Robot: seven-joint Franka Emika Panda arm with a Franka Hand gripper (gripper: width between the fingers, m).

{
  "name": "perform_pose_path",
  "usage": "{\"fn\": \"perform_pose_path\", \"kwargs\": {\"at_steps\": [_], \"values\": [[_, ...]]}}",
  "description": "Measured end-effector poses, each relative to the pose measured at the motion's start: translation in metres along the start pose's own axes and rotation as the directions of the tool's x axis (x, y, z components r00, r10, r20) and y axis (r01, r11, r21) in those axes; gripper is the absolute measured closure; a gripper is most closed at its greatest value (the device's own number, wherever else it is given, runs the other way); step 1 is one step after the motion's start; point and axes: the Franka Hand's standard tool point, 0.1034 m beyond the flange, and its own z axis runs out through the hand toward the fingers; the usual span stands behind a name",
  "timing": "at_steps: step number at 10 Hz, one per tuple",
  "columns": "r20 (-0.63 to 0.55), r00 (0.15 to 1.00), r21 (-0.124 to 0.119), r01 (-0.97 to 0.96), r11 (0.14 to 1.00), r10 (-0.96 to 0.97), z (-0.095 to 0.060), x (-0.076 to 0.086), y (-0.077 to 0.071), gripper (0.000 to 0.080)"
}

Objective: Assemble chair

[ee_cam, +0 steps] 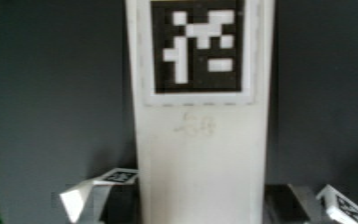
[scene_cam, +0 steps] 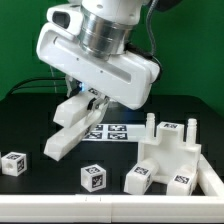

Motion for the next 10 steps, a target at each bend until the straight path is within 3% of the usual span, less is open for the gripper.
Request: {"fn": "perform_pose_path", "kwargs": {"at_steps": [1, 2, 3, 4, 5, 8, 10], "values": [[-0.001, 1.000, -0.029, -0.010, 1.000, 0.010, 0.001, -0.003, -0.004, 0.0514], [0.014, 1.000, -0.085, 0.007, 0.996, -0.006, 0.004, -0.008, -0.011, 0.0514], [0.018, 1.000, -0.115, 0.020, 0.993, -0.018, 0.003, -0.008, -0.017, 0.0514], [0.017, 1.000, -0.114, 0.022, 0.993, -0.020, 0.003, -0.008, -0.017, 0.0514], [0.024, 0.999, -0.108, 0.029, 0.994, -0.027, 0.001, -0.010, -0.007, 0.0514], [0.052, 0.998, -0.054, 0.021, 0.998, -0.018, 0.004, -0.002, 0.043, 0.0514], [0.067, 0.998, -0.048, 0.001, 0.999, 0.002, 0.008, -0.003, 0.046, 0.0514]]}}
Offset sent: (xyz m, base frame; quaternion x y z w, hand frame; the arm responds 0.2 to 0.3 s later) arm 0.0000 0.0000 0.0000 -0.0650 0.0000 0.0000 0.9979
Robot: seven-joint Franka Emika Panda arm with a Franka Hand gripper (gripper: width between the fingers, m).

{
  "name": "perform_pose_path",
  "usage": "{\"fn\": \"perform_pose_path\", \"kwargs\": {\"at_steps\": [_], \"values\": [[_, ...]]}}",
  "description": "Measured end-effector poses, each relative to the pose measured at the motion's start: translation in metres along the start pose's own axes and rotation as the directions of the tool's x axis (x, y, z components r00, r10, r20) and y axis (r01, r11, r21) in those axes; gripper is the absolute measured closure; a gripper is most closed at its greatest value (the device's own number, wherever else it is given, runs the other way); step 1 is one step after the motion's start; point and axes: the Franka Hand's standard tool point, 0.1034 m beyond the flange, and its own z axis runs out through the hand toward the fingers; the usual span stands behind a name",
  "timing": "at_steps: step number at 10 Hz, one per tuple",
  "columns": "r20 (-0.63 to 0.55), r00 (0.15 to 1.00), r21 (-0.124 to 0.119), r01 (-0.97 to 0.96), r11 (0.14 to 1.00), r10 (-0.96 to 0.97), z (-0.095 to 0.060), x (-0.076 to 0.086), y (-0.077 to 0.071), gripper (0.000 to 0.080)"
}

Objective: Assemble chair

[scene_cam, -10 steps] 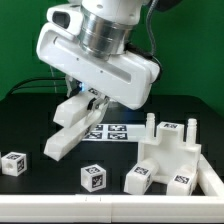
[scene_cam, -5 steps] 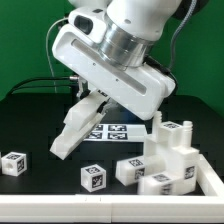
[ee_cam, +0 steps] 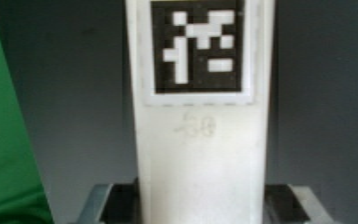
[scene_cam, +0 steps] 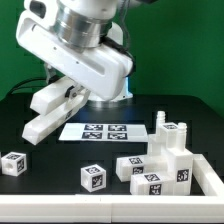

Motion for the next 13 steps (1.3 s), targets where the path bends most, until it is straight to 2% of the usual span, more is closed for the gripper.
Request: {"fn": "perform_pose_path", "kwargs": {"at_steps": [2, 5, 6, 8, 13], "values": [[-0.001, 0.999, 0.005, -0.042, 0.999, 0.042, 0.005, -0.001, -0.004, 0.0514], [0.047, 0.987, 0.000, -0.153, 0.988, 0.153, 0.050, -0.028, -0.011, 0.0514], [0.055, 0.984, -0.010, -0.167, 0.986, 0.167, 0.058, -0.030, -0.014, 0.0514], [0.061, 0.980, 0.003, -0.188, 0.982, 0.187, 0.060, -0.025, -0.016, 0.0514], [0.055, 0.982, 0.002, -0.182, 0.983, 0.182, 0.059, -0.024, -0.021, 0.0510]]}}
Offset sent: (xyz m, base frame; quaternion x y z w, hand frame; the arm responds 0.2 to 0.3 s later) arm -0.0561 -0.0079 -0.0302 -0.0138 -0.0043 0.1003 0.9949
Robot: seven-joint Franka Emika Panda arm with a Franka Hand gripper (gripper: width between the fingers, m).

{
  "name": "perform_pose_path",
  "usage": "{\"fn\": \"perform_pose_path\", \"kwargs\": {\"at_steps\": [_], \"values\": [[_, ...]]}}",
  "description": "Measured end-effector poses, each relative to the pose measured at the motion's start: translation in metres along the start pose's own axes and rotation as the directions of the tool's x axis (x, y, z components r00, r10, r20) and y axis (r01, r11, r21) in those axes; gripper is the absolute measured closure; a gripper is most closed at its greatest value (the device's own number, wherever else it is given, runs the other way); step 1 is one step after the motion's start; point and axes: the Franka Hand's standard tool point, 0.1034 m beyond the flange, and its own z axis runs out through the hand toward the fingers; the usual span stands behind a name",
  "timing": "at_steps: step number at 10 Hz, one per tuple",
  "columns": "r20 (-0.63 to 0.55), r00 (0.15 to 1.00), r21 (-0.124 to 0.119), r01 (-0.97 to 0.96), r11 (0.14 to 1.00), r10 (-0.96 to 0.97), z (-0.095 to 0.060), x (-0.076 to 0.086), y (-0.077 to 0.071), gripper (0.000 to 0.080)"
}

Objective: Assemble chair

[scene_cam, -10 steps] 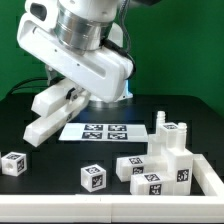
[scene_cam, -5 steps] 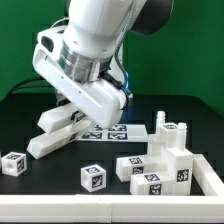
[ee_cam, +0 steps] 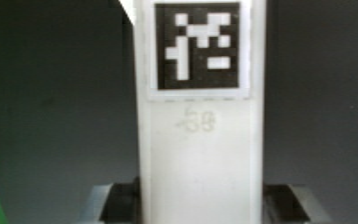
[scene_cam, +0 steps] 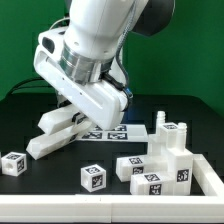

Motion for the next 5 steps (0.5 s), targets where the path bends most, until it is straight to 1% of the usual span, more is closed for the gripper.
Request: {"fn": "perform_pose_path", "kwargs": {"at_steps": [1, 2, 3, 4, 5], "values": [[0.000, 1.000, -0.001, 0.002, 1.000, -0.002, 0.001, 0.000, -0.001, 0.0510], [0.001, 1.000, -0.003, 0.004, 1.000, -0.004, 0.002, -0.001, -0.001, 0.0243], [-0.003, 1.000, -0.004, 0.011, 1.000, -0.011, 0.003, -0.002, -0.006, 0.0243], [-0.009, 1.000, 0.003, 0.020, 1.000, -0.020, 0.003, -0.003, -0.011, 0.0179], [-0.018, 1.000, 0.026, 0.016, 1.000, -0.016, 0.002, -0.002, -0.016, 0.0179]]}}
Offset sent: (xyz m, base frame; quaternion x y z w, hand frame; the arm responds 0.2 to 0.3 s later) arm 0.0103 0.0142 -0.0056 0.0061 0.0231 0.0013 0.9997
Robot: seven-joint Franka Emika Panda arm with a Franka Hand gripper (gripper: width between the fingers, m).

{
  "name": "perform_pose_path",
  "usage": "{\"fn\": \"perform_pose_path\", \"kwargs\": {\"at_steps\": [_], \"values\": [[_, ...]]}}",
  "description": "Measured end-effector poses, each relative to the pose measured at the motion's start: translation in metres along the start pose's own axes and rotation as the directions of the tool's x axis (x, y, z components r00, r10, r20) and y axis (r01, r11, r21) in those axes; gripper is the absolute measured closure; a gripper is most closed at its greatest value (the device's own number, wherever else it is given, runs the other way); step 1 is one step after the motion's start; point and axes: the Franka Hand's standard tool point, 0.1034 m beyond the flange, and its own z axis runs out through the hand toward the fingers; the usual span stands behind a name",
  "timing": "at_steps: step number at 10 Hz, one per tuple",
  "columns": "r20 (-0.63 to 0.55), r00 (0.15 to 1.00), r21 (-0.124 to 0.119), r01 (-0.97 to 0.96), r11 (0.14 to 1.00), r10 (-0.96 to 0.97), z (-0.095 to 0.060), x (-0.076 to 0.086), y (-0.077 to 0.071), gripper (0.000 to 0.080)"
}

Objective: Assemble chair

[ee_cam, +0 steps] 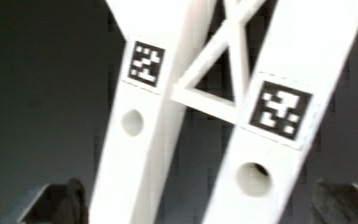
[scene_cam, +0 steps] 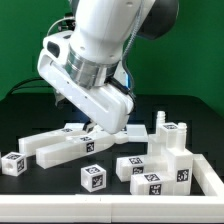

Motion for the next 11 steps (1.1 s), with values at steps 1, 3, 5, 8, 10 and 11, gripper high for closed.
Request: {"fn": "perform_pose_path", "kwargs": {"at_steps": [1, 3, 5, 8, 10, 11], "values": [[-0.004, 1.000, -0.002, 0.005, 1.000, -0.005, 0.001, -0.001, -0.004, 0.0154], [-0.020, 1.000, 0.076, 0.022, 0.997, -0.021, -0.002, 0.003, -0.011, 0.0151], [-0.005, 1.000, 0.178, 0.020, 0.984, -0.019, -0.007, 0.003, -0.003, 0.0151], [-0.013, 1.000, 0.307, 0.024, 0.952, -0.021, -0.008, 0.010, 0.000, 0.0151], [-0.035, 0.999, 0.328, -0.015, 0.945, 0.028, 0.004, 0.018, -0.003, 0.0151], [-0.067, 0.997, 0.317, -0.015, 0.948, 0.038, 0.017, 0.024, -0.010, 0.0151]]}}
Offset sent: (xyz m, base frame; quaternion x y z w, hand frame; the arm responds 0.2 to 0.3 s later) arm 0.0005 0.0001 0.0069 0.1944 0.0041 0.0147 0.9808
